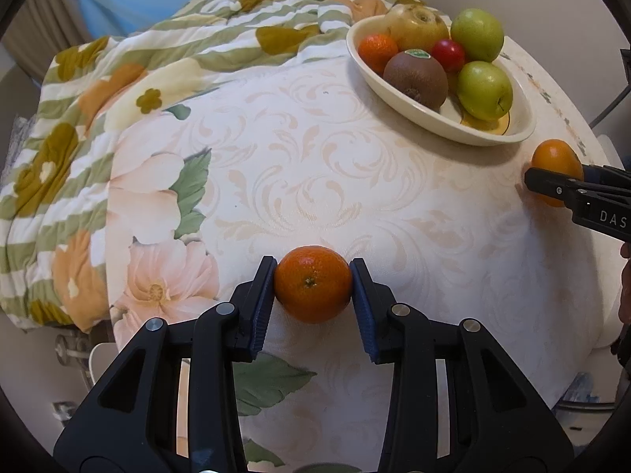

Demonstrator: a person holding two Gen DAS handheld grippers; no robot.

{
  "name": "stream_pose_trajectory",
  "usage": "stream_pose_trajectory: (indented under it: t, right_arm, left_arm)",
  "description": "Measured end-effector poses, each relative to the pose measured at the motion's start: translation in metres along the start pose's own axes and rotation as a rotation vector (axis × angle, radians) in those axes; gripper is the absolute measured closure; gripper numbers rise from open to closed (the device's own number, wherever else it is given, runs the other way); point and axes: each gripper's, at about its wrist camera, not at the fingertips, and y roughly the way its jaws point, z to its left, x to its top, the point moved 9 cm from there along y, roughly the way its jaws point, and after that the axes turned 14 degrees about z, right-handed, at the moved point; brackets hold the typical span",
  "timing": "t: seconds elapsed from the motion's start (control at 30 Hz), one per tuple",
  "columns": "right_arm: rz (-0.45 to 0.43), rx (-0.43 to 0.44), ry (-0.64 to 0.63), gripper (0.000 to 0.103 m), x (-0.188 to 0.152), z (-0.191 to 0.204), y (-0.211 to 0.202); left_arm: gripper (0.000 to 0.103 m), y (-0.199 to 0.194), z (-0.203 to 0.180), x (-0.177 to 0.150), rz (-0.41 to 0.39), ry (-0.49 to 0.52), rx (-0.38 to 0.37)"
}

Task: Organize fruits
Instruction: 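Grasp the tangerine with the left tool while the right tool grasps the large orange, then place the tangerine in the bowl and open the left tool while the right tool carries the orange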

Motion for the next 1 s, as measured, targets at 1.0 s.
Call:
stream_pose_trajectory:
  t: [1.0]
  right_arm:
    - [-0.170, 0.068, -0.107, 0.047, 0.031, -0.014, -0.127]
  left_arm:
    - [0.058, -0.130, -0.062, 0.086, -0.244, -0.040, -0.084]
